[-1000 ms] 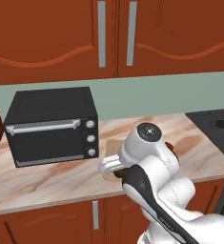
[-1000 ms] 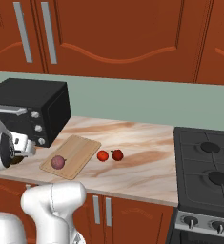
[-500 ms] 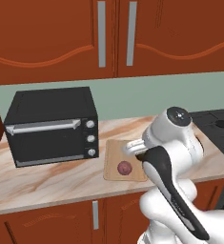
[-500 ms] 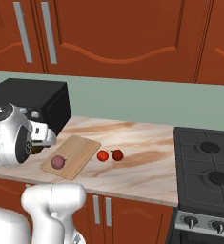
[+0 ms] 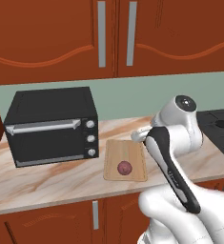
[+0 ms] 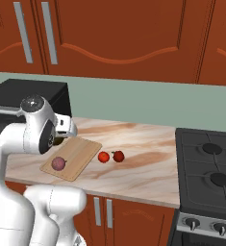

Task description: Place the avocado, onion, tomato, and bell pepper on the cutting board.

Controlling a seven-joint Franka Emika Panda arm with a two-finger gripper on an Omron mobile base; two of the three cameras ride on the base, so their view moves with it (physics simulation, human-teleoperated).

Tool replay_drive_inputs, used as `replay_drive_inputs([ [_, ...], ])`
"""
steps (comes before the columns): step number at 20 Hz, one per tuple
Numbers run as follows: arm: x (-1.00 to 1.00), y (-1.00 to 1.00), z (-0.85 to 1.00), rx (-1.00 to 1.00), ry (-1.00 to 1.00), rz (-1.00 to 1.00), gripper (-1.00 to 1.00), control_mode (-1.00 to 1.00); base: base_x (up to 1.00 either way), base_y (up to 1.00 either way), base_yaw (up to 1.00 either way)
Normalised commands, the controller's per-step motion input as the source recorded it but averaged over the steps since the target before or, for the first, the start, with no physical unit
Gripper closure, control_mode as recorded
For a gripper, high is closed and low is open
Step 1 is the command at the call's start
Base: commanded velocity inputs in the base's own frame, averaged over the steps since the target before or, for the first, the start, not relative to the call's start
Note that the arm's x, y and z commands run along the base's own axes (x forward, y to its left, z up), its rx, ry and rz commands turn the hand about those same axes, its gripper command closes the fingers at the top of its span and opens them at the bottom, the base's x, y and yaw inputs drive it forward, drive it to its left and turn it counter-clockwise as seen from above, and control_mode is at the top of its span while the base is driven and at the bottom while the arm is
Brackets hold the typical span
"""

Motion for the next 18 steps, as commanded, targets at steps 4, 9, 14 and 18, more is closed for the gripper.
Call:
replay_drive_inputs([
  [4,0.65,0.00,-0.20,0.00,0.05,0.00,1.00,-1.00,0.00,0.00,0.00],
  [9,0.63,0.00,-0.34,0.00,0.04,0.00,1.00,-1.00,0.00,0.00,0.00],
  [14,0.60,0.00,-0.42,0.00,0.07,0.00,1.00,-1.00,0.00,0.00,0.00],
  [18,0.49,0.00,-0.43,0.00,0.06,0.00,1.00,-1.00,0.00,0.00,0.00],
])
